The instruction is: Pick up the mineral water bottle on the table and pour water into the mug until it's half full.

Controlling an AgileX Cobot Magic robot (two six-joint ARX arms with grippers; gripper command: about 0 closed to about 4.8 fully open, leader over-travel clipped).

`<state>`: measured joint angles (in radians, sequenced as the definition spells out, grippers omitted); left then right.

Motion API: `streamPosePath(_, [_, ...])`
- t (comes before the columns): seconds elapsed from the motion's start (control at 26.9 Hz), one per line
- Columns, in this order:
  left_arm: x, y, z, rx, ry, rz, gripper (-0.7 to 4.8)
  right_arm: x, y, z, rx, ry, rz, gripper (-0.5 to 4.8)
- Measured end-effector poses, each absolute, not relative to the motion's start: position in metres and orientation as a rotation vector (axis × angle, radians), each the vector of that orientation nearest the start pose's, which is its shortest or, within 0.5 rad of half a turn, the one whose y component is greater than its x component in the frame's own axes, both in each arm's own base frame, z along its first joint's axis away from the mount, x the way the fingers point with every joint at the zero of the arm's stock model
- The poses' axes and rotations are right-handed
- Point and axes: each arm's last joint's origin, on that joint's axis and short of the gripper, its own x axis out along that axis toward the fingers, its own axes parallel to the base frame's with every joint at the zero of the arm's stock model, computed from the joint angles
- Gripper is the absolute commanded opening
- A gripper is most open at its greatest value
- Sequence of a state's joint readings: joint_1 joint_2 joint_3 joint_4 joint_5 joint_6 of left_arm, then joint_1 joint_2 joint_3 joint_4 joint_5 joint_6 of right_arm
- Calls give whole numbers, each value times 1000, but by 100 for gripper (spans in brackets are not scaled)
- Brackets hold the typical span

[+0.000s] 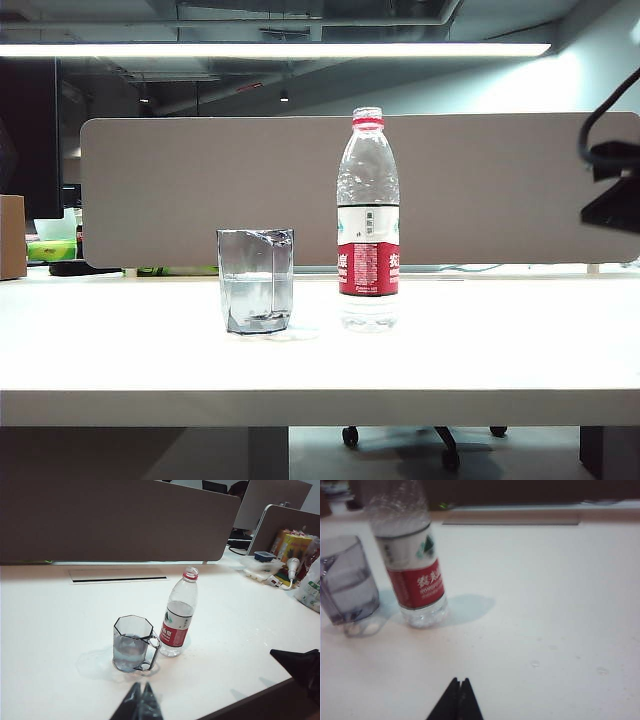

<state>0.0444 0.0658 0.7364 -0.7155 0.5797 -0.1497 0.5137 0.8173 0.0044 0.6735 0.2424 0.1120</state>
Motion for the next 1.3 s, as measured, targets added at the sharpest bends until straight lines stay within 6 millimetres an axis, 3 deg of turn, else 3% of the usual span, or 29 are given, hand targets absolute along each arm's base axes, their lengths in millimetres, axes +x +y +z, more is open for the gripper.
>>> streamPosePath(0.37, [4,-16,316,-160,83,-534,-5,122,21,145,78,223,-26,-5])
streamPosePath(0.56, [4,-16,316,-160,83,-534,-5,109,0,146,115,210,-123,-6])
streamPosePath(0.78, [4,-16,316,-160,83,-534,-5,101,1,134,122,349,-39,-6])
streamPosePath(1.3, [4,-16,316,-160,82,-535,-5,96,4,150,58,153,78,-5])
